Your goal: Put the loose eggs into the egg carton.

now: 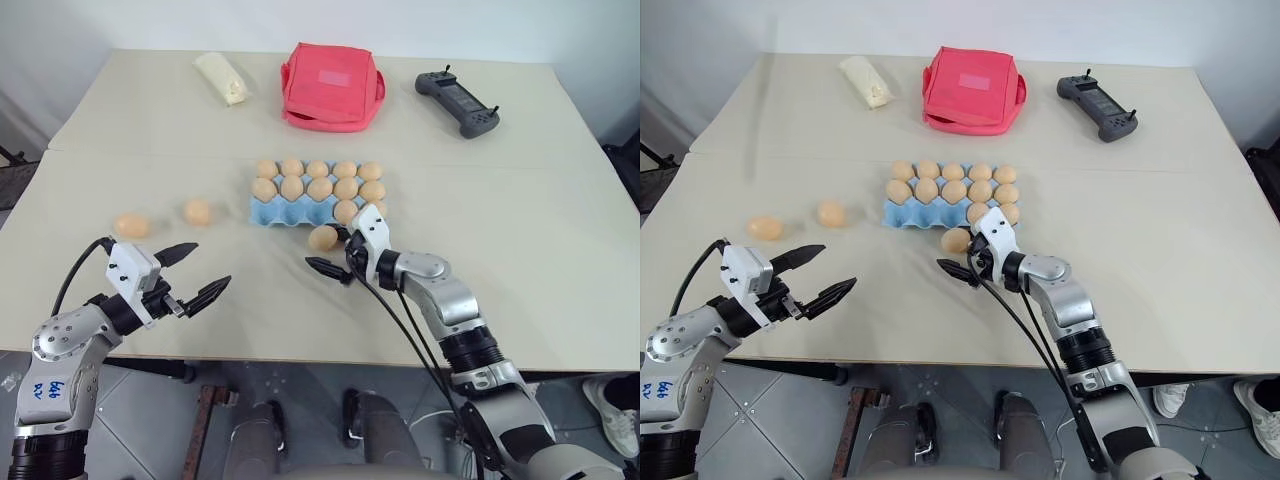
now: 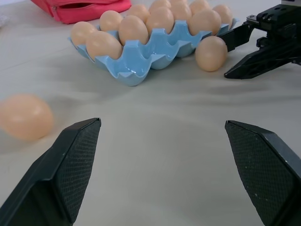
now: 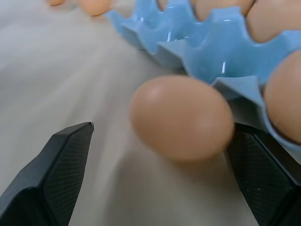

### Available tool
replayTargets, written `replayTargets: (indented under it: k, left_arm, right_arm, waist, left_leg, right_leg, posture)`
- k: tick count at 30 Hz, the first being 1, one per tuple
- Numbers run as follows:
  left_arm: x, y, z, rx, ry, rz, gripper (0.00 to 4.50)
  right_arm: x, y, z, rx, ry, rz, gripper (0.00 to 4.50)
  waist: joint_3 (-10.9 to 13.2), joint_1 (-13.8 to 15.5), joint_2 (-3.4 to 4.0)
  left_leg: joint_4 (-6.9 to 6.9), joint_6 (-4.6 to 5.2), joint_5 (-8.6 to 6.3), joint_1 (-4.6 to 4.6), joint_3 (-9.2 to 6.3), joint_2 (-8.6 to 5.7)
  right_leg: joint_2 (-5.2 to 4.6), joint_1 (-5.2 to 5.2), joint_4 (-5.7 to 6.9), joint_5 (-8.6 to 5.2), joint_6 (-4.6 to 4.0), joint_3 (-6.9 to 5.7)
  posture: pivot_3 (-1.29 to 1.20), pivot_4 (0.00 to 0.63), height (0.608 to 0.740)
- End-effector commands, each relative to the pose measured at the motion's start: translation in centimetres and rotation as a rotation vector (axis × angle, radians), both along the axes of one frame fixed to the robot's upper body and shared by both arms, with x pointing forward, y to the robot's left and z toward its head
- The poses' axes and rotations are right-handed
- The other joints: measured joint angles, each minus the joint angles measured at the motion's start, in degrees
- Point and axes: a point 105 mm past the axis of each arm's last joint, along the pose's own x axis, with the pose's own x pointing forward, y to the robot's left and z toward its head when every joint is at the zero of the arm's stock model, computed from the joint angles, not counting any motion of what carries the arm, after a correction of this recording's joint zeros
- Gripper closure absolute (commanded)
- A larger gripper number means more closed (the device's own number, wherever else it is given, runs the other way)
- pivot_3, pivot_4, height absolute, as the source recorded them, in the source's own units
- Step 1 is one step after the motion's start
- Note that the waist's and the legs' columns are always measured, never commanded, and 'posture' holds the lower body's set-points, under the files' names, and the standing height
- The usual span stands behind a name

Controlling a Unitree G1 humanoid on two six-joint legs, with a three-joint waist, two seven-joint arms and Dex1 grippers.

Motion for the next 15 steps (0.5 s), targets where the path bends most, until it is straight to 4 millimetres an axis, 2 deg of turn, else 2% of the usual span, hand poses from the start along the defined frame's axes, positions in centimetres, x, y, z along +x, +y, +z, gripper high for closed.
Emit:
replayTargets:
  k: [1, 4, 5, 8, 11, 15]
  left_arm:
    - [-0.3, -0.3, 1.3, -0.007, -0.054, -0.011, 0.00]
    - [-0.2, -0.3, 1.4, -0.006, -0.054, -0.012, 0.00]
    - [-0.2, -0.3, 1.4, -0.005, -0.054, -0.013, 0.00]
    - [-0.3, -0.3, 1.4, -0.003, -0.054, -0.013, 0.00]
    - [-0.3, -0.3, 1.4, -0.003, -0.054, -0.012, 0.00]
    - [-0.3, -0.2, 1.3, -0.007, -0.053, -0.008, 0.00]
  right_arm:
    - [0.1, 1.0, 1.4, 0.027, -0.053, 0.004, 0.02]
    - [0.1, 1.5, 1.2, 0.047, -0.048, -0.010, 0.02]
    - [-0.1, 1.7, 1.2, 0.055, -0.048, -0.006, 0.20]
    - [-0.8, 1.9, 1.3, 0.076, -0.044, 0.037, 0.93]
    - [-2.3, 1.7, 2.1, 0.099, -0.038, 0.141, 1.99]
    - [-2.7, 1.7, 4.8, 0.103, -0.080, 0.204, 1.99]
  waist:
    - [0.0, -0.1, 0.00]
    - [0.0, -0.2, 0.00]
    - [0.0, -0.3, 0.00]
    - [0.0, -0.5, 0.00]
    - [0.0, -0.6, 0.00]
    - [0.0, -0.9, -0.01]
  left_leg:
    - [-0.01, 0.00, 0.00, 0.00, 0.01, 0.00]
    - [-0.03, 0.00, 0.00, 0.00, 0.08, 0.01]
    - [-0.03, 0.00, 0.00, 0.00, 0.10, 0.01]
    - [-0.03, -0.01, 0.00, 0.00, 0.13, 0.02]
    - [-0.05, 0.00, -0.01, -0.01, 0.13, 0.02]
    - [-0.04, 0.02, -0.03, -0.01, 0.13, 0.03]
  right_leg:
    - [0.00, -0.02, 0.00, 0.00, 0.00, 0.00]
    - [0.00, -0.06, 0.00, 0.00, 0.00, 0.01]
    - [0.00, -0.07, 0.00, 0.00, 0.00, 0.01]
    - [0.00, -0.08, 0.01, 0.00, 0.00, 0.02]
    - [-0.01, -0.08, -0.01, 0.00, 0.00, 0.02]
    - [-0.02, -0.09, -0.01, 0.00, 0.00, 0.02]
  posture:
    - [0.00, 0.150, 0.740]
    - [0.00, 0.150, 0.740]
    - [0.00, 0.150, 0.740]
    - [0.00, 0.150, 0.740]
    - [0.00, 0.150, 0.740]
    - [0.00, 0.150, 0.740]
